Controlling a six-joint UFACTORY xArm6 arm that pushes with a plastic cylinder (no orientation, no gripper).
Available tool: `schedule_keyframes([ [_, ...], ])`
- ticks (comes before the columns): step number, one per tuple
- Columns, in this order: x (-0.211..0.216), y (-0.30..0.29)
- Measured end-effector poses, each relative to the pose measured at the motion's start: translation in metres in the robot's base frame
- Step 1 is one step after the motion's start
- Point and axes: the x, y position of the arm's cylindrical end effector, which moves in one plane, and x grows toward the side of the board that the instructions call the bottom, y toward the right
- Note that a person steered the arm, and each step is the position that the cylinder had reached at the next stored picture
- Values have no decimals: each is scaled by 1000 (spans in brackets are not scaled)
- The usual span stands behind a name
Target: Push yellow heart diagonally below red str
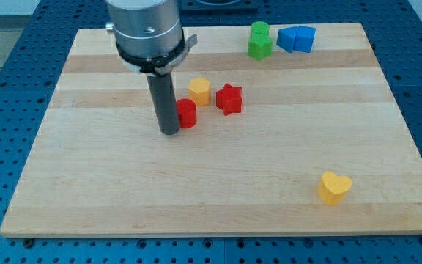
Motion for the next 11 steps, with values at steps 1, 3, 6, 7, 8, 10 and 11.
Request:
schedule_keyframes([
  [1, 0, 17],
  [3, 76, 112],
  [6, 158, 338],
  [7, 163, 289],
  [8, 114, 233],
  [10, 80, 154],
  [11, 92, 151],
])
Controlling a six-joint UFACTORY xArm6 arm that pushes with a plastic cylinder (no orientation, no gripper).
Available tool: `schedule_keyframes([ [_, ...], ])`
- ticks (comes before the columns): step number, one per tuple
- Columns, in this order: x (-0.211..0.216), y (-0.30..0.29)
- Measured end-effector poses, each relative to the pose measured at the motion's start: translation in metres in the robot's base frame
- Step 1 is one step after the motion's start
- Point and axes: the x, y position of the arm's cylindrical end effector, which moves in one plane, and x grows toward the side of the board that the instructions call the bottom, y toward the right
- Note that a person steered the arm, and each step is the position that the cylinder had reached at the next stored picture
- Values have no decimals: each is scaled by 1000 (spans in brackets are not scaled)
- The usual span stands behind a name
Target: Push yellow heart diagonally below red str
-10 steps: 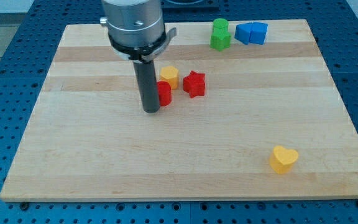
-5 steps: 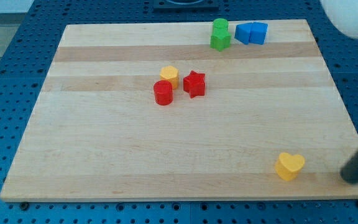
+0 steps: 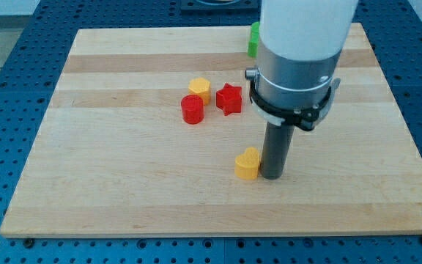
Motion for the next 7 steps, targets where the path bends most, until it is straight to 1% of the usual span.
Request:
schedule_keyframes([
  [1, 9, -8],
  [3, -52, -41],
  [4, -29, -4],
  [5, 6, 26],
  [6, 18, 22],
  [7, 1, 19],
])
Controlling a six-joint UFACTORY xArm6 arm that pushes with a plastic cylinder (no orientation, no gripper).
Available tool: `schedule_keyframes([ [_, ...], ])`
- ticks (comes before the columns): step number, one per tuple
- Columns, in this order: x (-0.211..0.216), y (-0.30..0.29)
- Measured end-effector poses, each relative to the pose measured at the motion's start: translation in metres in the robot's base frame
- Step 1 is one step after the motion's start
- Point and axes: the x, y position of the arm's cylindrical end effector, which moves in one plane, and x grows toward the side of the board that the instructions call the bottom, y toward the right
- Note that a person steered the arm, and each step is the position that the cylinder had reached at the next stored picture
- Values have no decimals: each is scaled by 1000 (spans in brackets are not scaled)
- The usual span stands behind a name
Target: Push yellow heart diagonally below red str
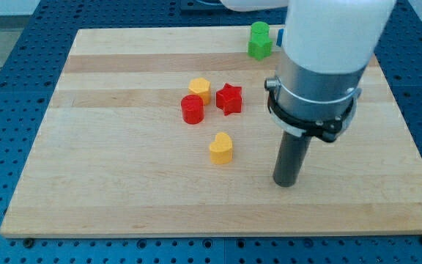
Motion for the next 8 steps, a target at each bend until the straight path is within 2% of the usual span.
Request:
schedule_keyframes([
  [1, -25, 1],
  [2, -21, -4],
  [3, -12, -48],
  [4, -28, -106],
  [5, -66, -133],
  [6, -90, -135],
  [7, -66, -134],
  [8, -70, -126],
])
